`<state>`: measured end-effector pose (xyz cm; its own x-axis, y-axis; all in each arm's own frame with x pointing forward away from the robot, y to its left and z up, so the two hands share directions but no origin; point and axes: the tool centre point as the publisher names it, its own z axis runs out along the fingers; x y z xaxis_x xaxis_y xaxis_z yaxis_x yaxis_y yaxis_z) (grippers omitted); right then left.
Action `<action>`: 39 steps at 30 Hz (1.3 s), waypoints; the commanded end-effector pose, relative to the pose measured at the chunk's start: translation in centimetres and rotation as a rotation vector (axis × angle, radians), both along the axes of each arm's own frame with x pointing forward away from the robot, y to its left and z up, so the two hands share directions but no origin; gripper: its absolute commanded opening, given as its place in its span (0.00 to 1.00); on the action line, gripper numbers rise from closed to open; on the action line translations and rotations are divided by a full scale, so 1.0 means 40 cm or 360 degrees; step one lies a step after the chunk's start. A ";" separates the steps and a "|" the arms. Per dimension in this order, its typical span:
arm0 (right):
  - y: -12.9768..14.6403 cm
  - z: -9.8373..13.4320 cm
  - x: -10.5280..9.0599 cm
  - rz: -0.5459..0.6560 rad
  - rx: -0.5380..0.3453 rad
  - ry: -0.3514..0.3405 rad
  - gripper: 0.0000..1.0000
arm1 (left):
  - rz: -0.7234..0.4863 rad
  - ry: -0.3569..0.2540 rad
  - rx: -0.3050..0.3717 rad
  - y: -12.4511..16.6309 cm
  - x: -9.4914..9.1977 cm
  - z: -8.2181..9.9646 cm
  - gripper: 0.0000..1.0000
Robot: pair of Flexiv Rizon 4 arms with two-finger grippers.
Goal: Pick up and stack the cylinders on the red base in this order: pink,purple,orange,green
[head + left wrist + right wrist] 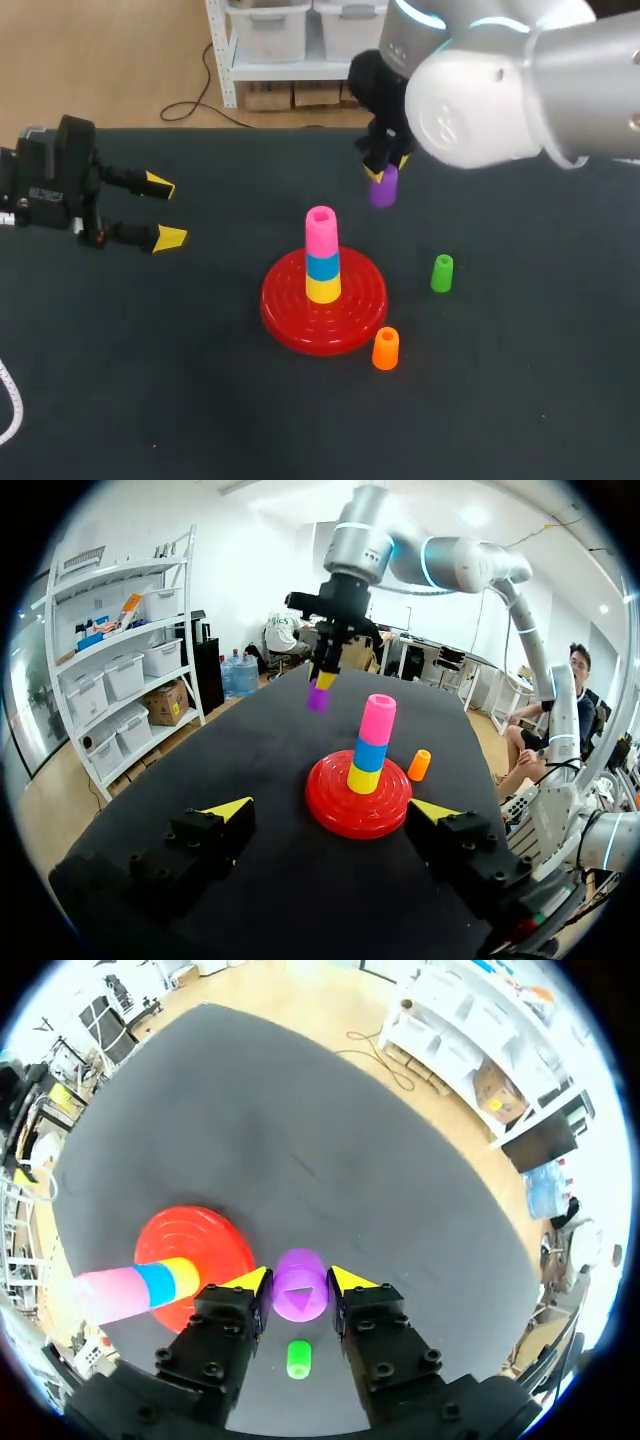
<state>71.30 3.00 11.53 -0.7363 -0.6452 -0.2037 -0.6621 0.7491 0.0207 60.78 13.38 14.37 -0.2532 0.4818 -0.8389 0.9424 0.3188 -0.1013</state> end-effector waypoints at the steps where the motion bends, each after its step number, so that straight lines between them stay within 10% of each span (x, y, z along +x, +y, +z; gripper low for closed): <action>1: 0.006 0.091 -0.037 0.0023 0.0009 -0.0015 0.00 | 0.0001 -0.0006 -0.0006 0.001 -0.001 -0.003 1.00; 16: 0.136 0.229 -0.149 0.0235 0.0071 0.0064 0.00 | 0.0001 -0.0006 -0.0006 0.001 -0.001 -0.003 1.00; 39: 0.211 0.237 -0.253 0.0388 -0.0045 0.0143 0.00 | 0.0001 -0.0006 -0.0006 0.001 -0.001 -0.003 1.00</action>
